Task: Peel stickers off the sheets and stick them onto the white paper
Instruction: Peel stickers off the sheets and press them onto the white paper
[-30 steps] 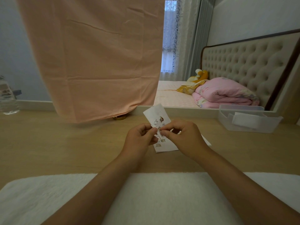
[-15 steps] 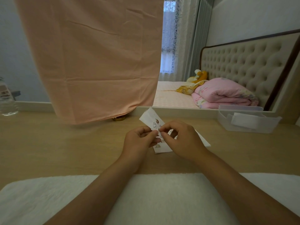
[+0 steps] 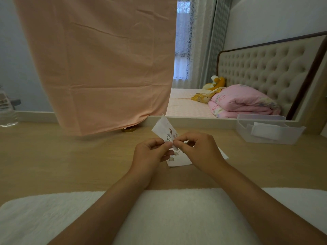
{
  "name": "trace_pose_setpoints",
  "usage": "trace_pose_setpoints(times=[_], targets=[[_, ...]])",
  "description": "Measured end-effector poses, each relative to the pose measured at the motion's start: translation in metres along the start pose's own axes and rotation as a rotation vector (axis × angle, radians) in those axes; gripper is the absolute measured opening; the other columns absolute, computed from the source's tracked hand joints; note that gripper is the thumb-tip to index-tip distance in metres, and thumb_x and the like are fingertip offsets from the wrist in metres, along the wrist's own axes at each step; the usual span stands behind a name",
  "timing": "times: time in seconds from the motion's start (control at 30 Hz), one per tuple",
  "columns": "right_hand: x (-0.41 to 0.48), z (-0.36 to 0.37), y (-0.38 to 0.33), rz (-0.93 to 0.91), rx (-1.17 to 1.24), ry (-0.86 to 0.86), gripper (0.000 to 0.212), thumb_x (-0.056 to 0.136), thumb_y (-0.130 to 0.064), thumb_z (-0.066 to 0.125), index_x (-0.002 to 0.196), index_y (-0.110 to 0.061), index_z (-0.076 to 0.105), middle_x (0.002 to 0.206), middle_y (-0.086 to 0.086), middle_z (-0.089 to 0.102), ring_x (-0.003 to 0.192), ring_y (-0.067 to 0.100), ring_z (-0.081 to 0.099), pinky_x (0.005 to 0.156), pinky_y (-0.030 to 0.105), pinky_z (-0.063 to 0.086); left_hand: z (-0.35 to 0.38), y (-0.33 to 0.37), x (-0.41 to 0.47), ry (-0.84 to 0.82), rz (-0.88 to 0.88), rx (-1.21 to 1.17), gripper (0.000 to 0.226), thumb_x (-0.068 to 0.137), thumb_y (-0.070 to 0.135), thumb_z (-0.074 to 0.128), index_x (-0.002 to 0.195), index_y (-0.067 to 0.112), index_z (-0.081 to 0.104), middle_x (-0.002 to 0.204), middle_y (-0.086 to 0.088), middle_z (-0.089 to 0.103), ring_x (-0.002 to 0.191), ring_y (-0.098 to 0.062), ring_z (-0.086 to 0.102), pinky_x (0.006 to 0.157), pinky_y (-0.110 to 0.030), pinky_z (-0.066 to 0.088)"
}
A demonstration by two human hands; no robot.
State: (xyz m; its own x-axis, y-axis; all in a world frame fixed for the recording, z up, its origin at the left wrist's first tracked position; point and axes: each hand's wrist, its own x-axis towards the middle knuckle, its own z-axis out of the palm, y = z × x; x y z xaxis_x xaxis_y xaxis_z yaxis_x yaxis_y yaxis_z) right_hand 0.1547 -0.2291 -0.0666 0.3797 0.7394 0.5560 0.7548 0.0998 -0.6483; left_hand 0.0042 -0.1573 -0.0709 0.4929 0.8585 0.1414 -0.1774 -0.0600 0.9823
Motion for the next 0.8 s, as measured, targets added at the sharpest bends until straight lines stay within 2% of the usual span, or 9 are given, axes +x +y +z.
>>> trace_pose_setpoints(times=[0.1,0.27,0.33,0.43,0.57,0.7,0.8], targets=[[0.000,0.001,-0.001,0.033,-0.014,0.024,0.004,0.087,-0.032,0.075,0.088,-0.033,0.079,0.088,-0.020,0.073,0.068,0.002,0.063,0.066,0.029,0.055,0.002,0.000,0.000,0.002,-0.010,0.012,0.007,0.091,0.010,0.071,0.094,0.005,0.074,0.089,-0.004,0.078,0.086,-0.020,0.076,0.084,-0.039,0.062],[0.001,0.006,-0.004,0.102,0.043,0.024,0.008,0.090,-0.031,0.071,0.085,-0.034,0.076,0.092,-0.019,0.073,0.068,0.003,0.064,0.064,0.033,0.058,0.004,-0.001,-0.001,0.028,-0.014,-0.025,0.006,0.092,0.010,0.069,0.093,0.009,0.075,0.087,-0.005,0.077,0.086,-0.021,0.075,0.083,-0.039,0.062],[0.003,0.007,-0.007,0.162,0.130,0.025,0.012,0.091,-0.028,0.070,0.081,-0.033,0.076,0.088,-0.017,0.073,0.067,0.003,0.066,0.062,0.027,0.056,0.005,-0.001,-0.001,0.038,-0.019,-0.043,0.007,0.093,0.010,0.069,0.095,0.009,0.075,0.089,-0.006,0.077,0.089,-0.024,0.075,0.083,-0.039,0.062],[0.003,0.005,-0.013,0.257,0.263,0.006,0.016,0.094,-0.021,0.067,0.080,-0.020,0.077,0.081,-0.008,0.074,0.056,0.001,0.062,0.052,0.016,0.046,0.006,-0.001,-0.001,0.057,-0.031,-0.058,0.009,0.093,0.011,0.068,0.099,0.010,0.075,0.089,-0.005,0.078,0.090,-0.023,0.075,0.081,-0.036,0.063],[0.004,0.005,-0.017,0.412,0.385,-0.037,0.015,0.094,-0.021,0.066,0.089,-0.012,0.076,0.089,0.001,0.076,0.058,0.009,0.063,0.051,0.027,0.044,0.007,-0.002,0.001,0.086,-0.053,-0.059,0.011,0.094,0.014,0.068,0.104,0.015,0.074,0.091,-0.001,0.078,0.086,-0.018,0.075,0.076,-0.032,0.063],[0.005,0.008,-0.016,0.479,0.450,-0.065,0.016,0.095,-0.022,0.065,0.095,-0.011,0.076,0.097,0.004,0.075,0.063,0.012,0.065,0.049,0.026,0.044,0.007,-0.003,0.001,0.110,-0.085,-0.105,0.009,0.094,0.012,0.067,0.100,0.013,0.074,0.091,-0.003,0.078,0.085,-0.017,0.075,0.077,-0.033,0.063],[0.004,0.009,-0.016,0.481,0.475,-0.068,0.014,0.096,-0.020,0.063,0.092,-0.012,0.074,0.094,0.003,0.074,0.062,0.012,0.064,0.048,0.025,0.043,0.007,-0.004,0.003,0.118,-0.113,-0.160,0.007,0.094,0.010,0.067,0.096,0.008,0.073,0.092,-0.009,0.078,0.082,-0.018,0.074,0.080,-0.035,0.062]])
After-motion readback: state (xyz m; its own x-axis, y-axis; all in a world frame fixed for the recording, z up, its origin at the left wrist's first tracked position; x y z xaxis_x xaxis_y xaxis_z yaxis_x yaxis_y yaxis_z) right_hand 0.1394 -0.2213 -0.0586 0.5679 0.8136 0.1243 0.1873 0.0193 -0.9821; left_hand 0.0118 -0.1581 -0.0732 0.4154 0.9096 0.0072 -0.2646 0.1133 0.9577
